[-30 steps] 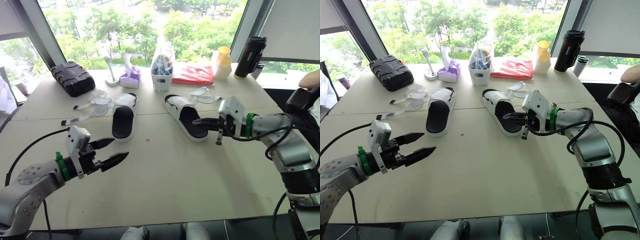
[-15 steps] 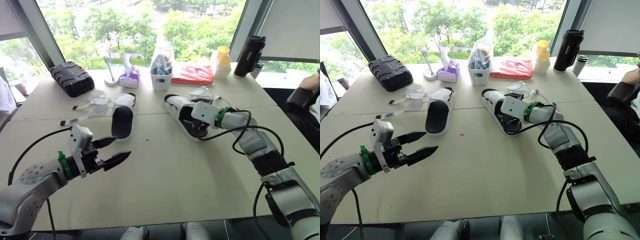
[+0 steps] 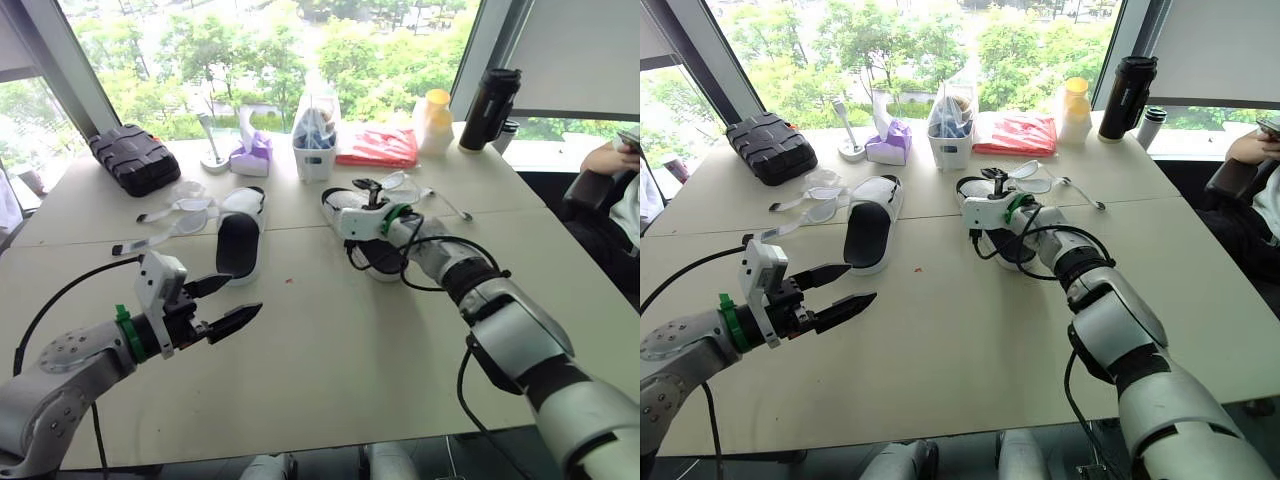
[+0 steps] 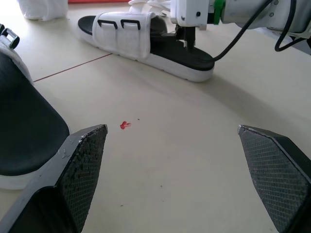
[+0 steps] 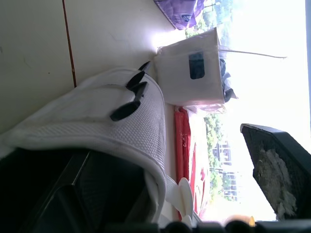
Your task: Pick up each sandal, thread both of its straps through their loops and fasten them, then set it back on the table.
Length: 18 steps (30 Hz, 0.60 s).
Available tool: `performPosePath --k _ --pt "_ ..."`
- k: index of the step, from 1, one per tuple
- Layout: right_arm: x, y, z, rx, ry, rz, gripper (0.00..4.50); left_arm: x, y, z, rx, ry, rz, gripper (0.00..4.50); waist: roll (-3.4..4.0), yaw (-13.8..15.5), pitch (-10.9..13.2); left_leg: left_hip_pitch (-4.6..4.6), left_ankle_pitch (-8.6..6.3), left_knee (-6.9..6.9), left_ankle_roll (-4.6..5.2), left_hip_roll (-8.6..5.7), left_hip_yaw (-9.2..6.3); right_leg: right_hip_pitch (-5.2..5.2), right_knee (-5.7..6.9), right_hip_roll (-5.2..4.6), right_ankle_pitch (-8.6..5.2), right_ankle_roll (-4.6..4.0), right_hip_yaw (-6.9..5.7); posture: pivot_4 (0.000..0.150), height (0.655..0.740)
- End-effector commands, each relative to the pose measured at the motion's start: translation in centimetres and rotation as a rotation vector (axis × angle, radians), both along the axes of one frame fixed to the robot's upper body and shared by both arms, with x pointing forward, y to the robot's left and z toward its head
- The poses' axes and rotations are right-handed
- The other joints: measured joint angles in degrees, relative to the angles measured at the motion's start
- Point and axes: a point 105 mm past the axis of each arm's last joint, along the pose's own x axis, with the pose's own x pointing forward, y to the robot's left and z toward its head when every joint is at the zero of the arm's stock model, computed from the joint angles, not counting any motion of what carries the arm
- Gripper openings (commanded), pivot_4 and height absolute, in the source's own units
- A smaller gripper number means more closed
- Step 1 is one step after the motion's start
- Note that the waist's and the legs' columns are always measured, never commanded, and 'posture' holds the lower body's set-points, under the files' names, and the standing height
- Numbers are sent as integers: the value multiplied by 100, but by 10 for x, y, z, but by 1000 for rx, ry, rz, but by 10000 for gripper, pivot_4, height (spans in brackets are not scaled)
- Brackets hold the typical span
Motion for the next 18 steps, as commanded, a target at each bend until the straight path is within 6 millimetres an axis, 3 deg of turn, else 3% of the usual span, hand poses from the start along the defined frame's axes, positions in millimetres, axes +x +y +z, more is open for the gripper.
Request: performPosePath --k 1,2,5,11,18 --pt "5 10 11 18 -73 -31 43664 -2 -1 11 4 -55 11 45000 0 -34 0 0 0 0 0 0 1 0 0 0 0 0 3 1500 7400" --pt "6 11 9 9 -82 -38 43664 -2 -1 11 5 -56 13 45000 0 -41 0 0 0 -1 0 0 0 -2 0 0 0 0 4 1500 7400" --pt "6 15 14 8 -123 -37 30819 -5 0 11 2 -56 25 45000 1 -46 0 1 0 -3 0 0 0 -6 2 4 0 0 8 1500 7400" --pt "5 20 17 24 -126 -14 371 -6 -2 10 4 -57 29 45000 1 -54 0 2 0 -5 0 -2 1 -10 4 15 1 -1 16 1500 7400" --pt "-4 31 28 -41 -192 142 371 -3 -3 10 0 -60 19 45000 1 -60 0 3 0 -5 -1 2 4 -11 4 26 4 -2 23 1500 7400"
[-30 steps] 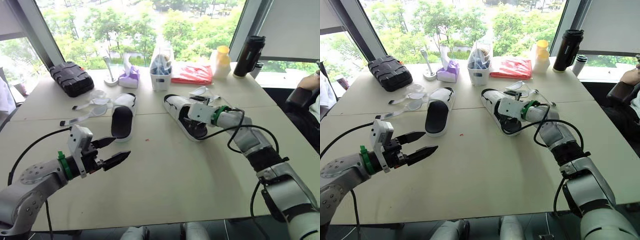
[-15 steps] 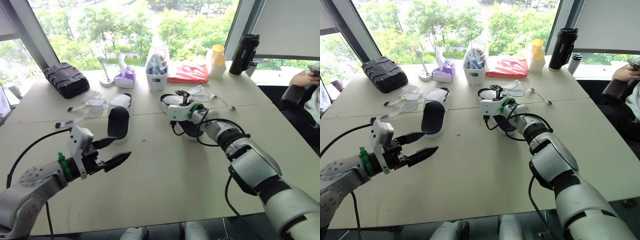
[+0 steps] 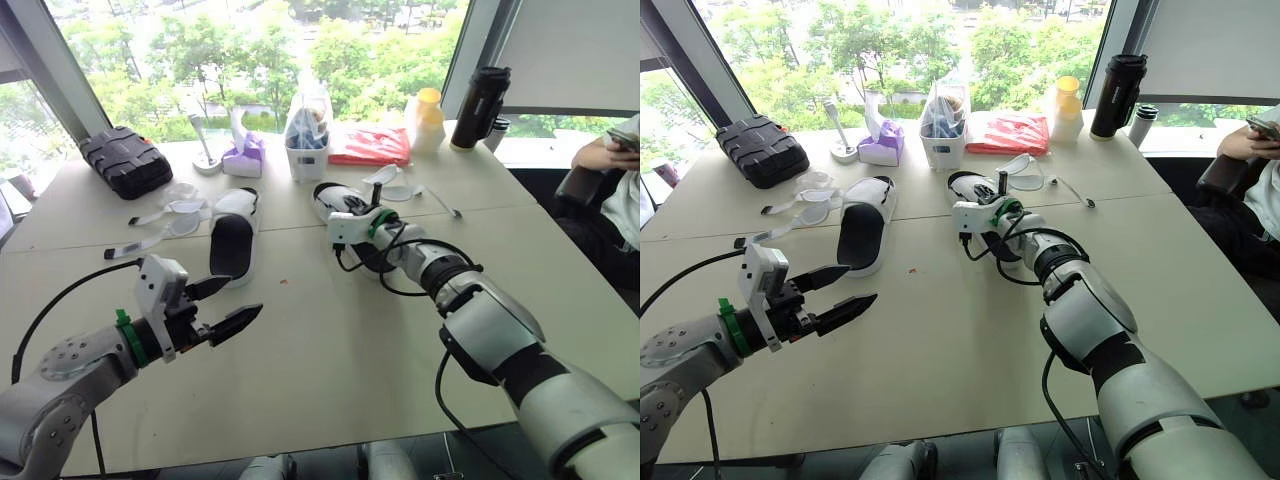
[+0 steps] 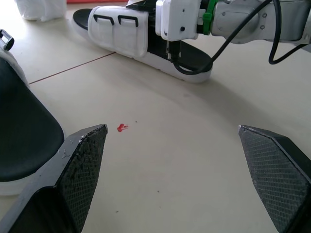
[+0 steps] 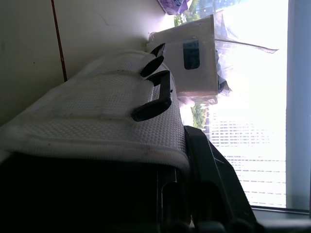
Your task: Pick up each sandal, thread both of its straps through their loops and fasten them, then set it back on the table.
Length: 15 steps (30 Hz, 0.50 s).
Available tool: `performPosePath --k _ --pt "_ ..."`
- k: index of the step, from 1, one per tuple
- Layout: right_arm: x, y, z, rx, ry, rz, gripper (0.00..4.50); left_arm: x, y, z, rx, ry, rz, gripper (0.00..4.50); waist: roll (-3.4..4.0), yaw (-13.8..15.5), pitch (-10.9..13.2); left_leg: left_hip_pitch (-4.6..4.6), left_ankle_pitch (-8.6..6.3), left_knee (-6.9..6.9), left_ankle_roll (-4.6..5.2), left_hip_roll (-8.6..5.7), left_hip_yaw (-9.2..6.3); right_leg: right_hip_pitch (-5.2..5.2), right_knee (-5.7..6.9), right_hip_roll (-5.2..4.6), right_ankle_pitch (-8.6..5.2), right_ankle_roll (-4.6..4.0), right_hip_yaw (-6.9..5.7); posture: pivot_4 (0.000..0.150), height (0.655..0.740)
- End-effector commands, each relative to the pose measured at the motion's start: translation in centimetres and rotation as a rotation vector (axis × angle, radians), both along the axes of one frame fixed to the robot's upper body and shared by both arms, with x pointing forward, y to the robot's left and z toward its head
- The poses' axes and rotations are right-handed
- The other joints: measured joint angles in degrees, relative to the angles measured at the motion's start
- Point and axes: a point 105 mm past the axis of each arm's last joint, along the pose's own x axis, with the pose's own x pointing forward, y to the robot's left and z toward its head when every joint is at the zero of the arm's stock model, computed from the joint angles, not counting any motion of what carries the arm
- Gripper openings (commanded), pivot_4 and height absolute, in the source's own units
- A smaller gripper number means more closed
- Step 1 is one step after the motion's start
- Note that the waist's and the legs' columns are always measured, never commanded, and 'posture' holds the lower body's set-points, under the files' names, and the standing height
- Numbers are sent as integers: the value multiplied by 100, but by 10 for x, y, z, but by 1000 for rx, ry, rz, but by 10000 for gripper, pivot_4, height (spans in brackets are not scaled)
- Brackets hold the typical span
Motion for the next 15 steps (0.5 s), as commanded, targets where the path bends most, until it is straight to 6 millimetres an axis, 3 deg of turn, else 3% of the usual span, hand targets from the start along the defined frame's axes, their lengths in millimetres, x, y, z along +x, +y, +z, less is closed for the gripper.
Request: performPosePath --k 1,3,8,15 --pt "-9 19 32 -54 -125 170 371 0 -2 11 -1 -54 -12 45000 0 2 0 0 0 0 0 0 0 0 0 0 0 0 1 1500 7400" --pt "-18 23 32 -120 -152 275 371 1 -2 11 2 -55 -17 45000 0 4 0 -2 0 0 0 0 2 -2 0 0 0 0 1 1500 7400" --pt "-70 31 27 -382 -228 738 371 3 1 12 20 -51 -42 45000 1 16 1 -6 0 -1 0 -4 14 -7 -1 1 1 2 3 1500 7400" --pt "-124 40 19 -444 -252 1123 371 7 1 13 22 -56 -59 45000 -1 -65 1 2 0 -6 -5 11 27 -14 4 26 1 1 25 1500 7400"
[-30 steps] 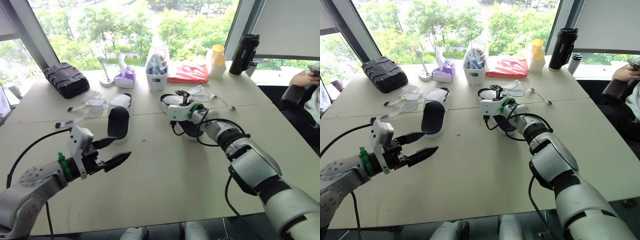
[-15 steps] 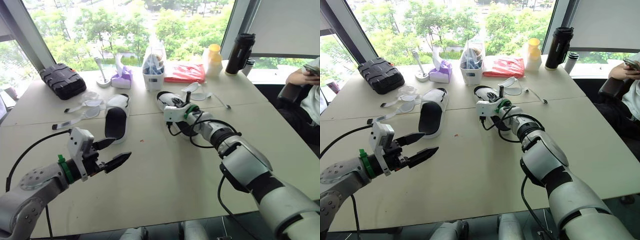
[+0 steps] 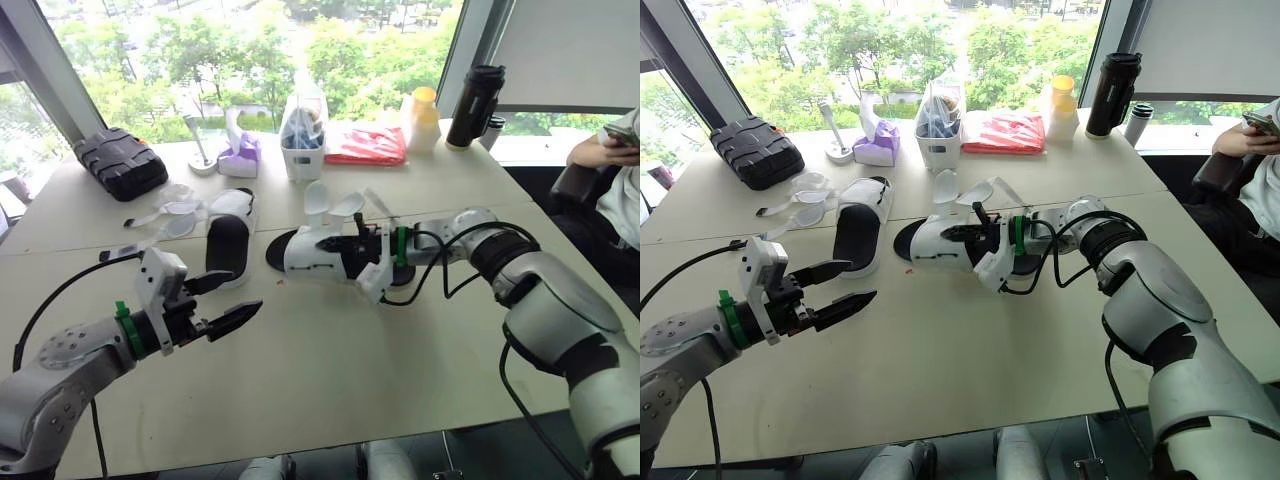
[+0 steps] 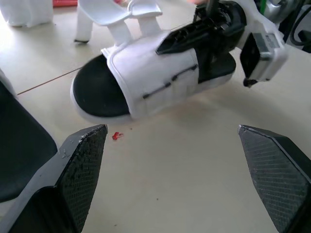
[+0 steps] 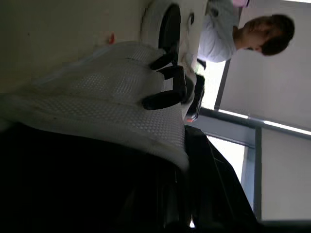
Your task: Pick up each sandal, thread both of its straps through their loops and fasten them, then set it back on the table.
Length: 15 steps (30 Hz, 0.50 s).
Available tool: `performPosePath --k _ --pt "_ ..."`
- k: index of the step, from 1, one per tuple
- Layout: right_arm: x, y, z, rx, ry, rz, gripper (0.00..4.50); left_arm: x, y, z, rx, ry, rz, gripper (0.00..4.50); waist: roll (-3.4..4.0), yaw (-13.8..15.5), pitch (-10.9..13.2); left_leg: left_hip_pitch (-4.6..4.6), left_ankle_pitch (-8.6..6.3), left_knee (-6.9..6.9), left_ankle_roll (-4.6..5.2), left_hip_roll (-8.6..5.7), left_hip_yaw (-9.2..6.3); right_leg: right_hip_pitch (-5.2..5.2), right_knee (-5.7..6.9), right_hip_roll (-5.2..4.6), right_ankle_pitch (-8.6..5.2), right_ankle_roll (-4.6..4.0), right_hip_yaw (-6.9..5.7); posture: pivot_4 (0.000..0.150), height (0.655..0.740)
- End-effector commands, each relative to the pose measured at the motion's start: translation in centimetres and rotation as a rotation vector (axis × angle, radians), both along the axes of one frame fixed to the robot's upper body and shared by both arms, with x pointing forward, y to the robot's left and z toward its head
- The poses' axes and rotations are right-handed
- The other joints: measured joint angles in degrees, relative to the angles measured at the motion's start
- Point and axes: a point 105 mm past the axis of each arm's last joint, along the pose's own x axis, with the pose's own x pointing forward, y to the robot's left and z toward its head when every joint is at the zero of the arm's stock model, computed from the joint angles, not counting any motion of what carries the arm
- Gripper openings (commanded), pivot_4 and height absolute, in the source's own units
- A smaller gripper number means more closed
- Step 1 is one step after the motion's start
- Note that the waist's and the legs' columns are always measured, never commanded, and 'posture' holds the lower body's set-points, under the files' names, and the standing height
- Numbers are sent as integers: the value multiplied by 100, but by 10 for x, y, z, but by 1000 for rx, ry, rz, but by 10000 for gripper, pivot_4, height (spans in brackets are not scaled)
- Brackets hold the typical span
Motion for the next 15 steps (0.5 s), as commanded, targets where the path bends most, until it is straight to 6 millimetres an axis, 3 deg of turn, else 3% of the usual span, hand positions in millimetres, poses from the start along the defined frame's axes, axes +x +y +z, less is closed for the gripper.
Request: performPosePath --k 1,15 --pt "-23 16 17 18 -26 187 371 2 -2 9 8 -46 -12 45000 0 -12 0 0 1 0 -1 1 1 0 0 1 1 -1 1 1500 7400" --pt "-53 24 -10 -35 94 323 371 -2 -5 8 2 -38 -22 45000 -1 -2 0 0 3 1 -5 1 4 0 0 2 5 -8 5 1500 7400"
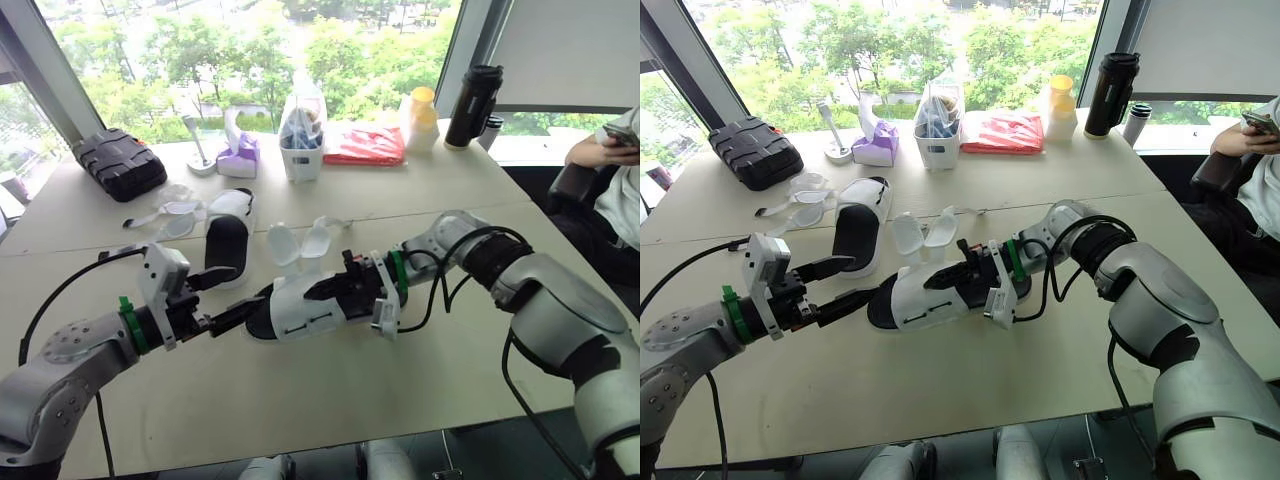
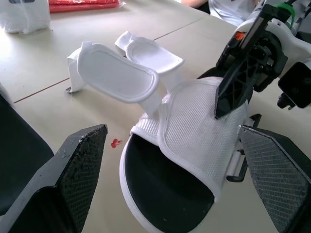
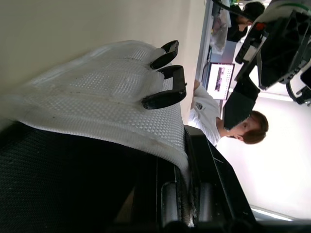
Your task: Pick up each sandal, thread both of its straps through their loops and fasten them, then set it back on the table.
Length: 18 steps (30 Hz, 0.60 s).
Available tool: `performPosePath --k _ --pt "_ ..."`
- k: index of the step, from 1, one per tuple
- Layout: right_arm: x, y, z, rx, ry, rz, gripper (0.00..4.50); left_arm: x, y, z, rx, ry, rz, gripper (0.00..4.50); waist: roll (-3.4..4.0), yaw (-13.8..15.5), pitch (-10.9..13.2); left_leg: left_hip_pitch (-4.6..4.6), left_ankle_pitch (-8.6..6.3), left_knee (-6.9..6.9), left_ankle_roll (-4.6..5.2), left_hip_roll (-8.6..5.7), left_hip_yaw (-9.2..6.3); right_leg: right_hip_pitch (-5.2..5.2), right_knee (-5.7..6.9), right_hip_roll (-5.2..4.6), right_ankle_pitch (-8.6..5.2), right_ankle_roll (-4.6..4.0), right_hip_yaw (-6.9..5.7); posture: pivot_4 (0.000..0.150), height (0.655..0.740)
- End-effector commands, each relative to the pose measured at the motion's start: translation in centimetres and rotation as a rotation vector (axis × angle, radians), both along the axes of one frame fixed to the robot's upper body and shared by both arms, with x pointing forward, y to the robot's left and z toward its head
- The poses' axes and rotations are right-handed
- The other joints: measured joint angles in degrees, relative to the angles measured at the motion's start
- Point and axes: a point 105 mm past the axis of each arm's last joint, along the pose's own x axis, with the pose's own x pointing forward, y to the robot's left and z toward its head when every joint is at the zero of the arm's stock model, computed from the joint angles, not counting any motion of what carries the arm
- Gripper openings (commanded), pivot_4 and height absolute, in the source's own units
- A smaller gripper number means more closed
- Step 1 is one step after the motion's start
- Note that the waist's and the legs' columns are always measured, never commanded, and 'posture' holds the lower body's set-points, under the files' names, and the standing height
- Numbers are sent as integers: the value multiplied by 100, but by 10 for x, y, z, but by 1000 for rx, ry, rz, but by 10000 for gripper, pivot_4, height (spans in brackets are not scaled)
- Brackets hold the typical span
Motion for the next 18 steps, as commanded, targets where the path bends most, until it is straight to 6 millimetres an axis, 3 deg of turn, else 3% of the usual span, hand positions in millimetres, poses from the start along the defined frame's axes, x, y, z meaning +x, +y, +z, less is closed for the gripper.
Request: performPosePath --k 1,7,8,11,15,16,18 --pt "-10 10 8 30 18 55 371 -4 -2 7 6 -31 -16 45000 0 0 0 0 0 0 0 0 0 0 0 0 0 0 0 1500 7400" --pt "-9 13 0 -1 62 19 371 -5 -3 4 22 -21 -25 45000 -1 -19 -1 3 0 0 0 3 2 1 0 2 0 -1 1 1500 7400" --pt "-8 13 -1 -7 76 8 7381 -5 -3 3 31 -18 -28 45000 -1 -26 -1 3 0 0 0 6 2 1 0 3 1 -1 1 1500 7400" --pt "-5 12 -3 -17 139 -44 20248 -8 -3 -5 64 -3 -37 45000 -1 -48 -1 7 0 0 0 11 5 5 -1 5 2 -3 1 1500 7400" --pt "3 5 -1 -23 217 -139 41226 -12 -2 -12 92 5 -48 45000 -2 -48 -1 13 -1 0 1 19 6 14 -4 7 2 -4 1 1500 7400" --pt "5 3 -1 -28 230 -162 44870 -13 -1 -13 97 6 -50 45000 -2 -49 -1 12 -1 0 1 20 6 15 -4 7 3 -4 1 1500 7400" --pt "9 -10 -1 -66 271 -221 44870 -15 1 -16 123 -2 -60 45000 -2 -51 -1 15 -1 0 2 24 8 17 -5 8 4 -6 1 1500 7400"
